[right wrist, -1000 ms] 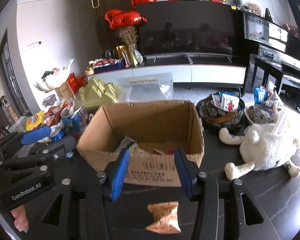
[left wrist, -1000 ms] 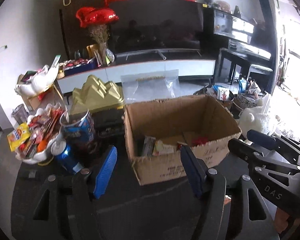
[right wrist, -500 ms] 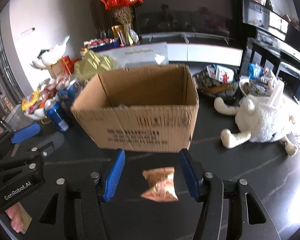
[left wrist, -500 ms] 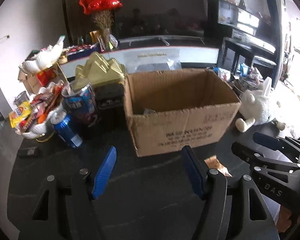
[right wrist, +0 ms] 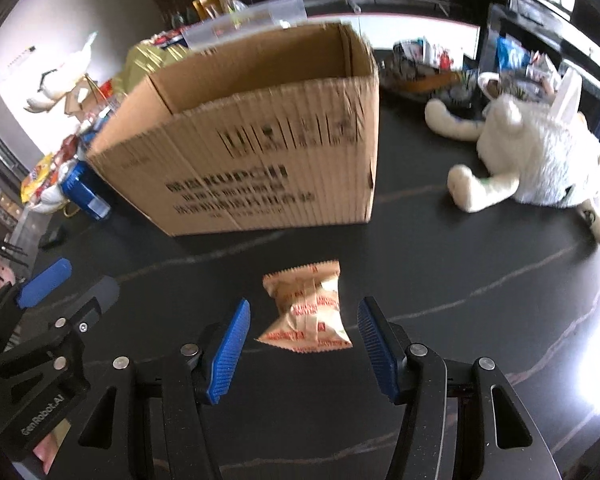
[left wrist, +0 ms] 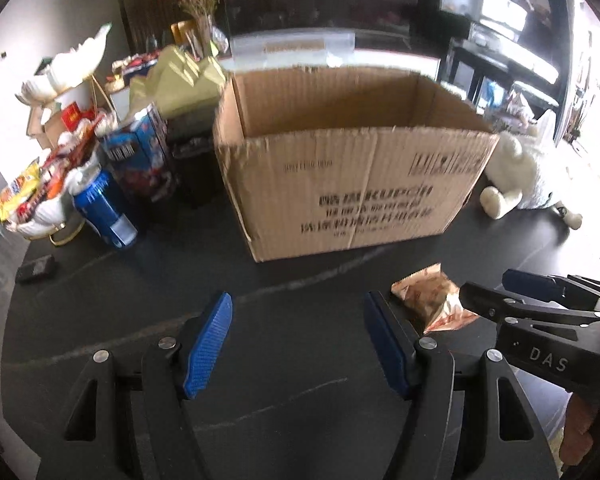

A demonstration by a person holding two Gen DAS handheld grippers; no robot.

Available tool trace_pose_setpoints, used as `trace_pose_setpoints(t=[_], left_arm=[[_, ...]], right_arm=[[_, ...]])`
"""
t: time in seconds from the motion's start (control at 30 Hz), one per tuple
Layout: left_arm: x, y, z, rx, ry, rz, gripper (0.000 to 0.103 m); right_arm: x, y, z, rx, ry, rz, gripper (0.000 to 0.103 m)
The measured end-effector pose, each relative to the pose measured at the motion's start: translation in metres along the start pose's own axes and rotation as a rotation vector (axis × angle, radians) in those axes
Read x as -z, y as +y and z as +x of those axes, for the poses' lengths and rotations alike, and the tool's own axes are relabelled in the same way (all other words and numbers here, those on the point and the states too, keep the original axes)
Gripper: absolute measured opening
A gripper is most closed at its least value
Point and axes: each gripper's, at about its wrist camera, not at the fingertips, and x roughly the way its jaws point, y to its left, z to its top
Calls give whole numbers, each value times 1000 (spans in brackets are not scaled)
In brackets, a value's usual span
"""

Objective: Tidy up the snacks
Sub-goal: 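Grasp the Fortune biscuits bag with the right tool, then carry the biscuits bag with the right tool over the box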

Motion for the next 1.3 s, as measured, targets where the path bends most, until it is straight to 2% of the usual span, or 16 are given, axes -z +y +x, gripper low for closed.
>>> trace_pose_setpoints(t=[0.13,0.8,1.0,1.3], left_arm=[[3,0,17,18,53,-14,67],[10,-6,59,-5,130,-9,67],[11,-6,60,-9,129,-3,67],[12,-3,47,-10,107,-4,67]], right_arm=[[-1,0,14,-2,47,1,57],[-3,-3,63,0,138,34,57],[3,-2,65,-12,131,31,53],[10,1,45,-7,59,41,47]])
